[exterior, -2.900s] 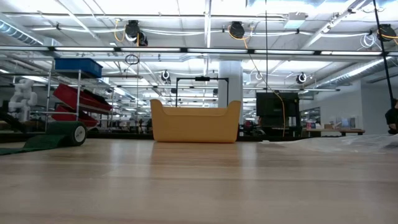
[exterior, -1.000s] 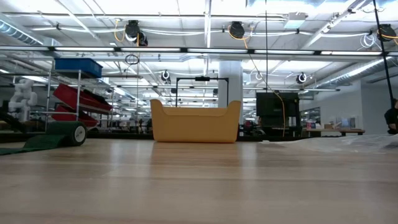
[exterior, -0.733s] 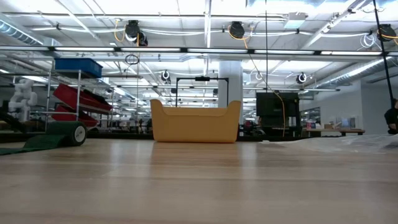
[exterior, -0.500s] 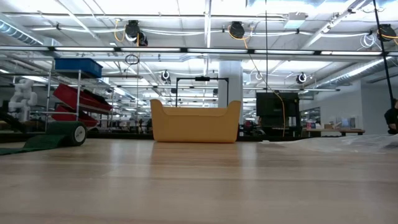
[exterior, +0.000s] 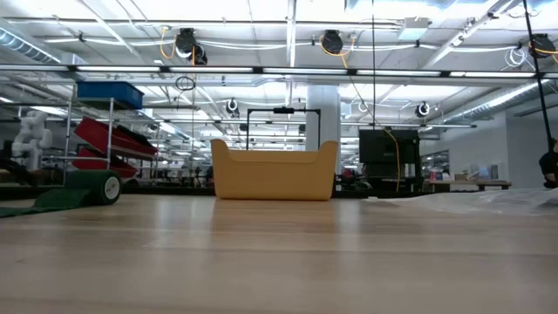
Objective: Roll bandage
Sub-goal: Roll the red bandage
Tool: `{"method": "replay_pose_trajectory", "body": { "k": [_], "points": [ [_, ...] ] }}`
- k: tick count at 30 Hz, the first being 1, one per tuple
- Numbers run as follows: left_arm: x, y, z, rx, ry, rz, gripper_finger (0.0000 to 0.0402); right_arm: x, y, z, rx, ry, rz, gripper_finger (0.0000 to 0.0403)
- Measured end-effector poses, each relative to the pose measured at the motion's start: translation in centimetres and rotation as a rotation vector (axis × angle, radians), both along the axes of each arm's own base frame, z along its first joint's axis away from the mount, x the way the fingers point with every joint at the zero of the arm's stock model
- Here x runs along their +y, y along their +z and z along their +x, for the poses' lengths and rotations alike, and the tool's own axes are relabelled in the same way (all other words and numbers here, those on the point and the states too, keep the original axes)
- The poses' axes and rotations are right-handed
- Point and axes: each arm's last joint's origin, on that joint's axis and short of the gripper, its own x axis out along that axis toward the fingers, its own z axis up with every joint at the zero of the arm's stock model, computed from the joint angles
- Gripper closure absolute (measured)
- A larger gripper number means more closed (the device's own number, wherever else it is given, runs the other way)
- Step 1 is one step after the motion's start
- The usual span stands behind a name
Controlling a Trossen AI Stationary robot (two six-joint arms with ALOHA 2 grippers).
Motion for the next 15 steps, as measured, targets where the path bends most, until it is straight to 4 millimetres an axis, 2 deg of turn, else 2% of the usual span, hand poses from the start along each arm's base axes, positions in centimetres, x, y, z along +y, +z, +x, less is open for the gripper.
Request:
{"method": "replay_pose_trajectory", "body": {
  "k": [9, 15],
  "points": [
    [-0.3, 0.0, -0.1, -0.006, -0.067, 0.006, 0.0344, -0.2, 0.0, -0.1, 0.007, -0.082, -0.032, 0.0318],
    [-0.4, 0.0, -0.3, -0.006, -0.072, 0.007, 0.0344, 0.4, 0.0, -1.0, 0.019, -0.161, -0.082, 0.0316]
  ]
}}
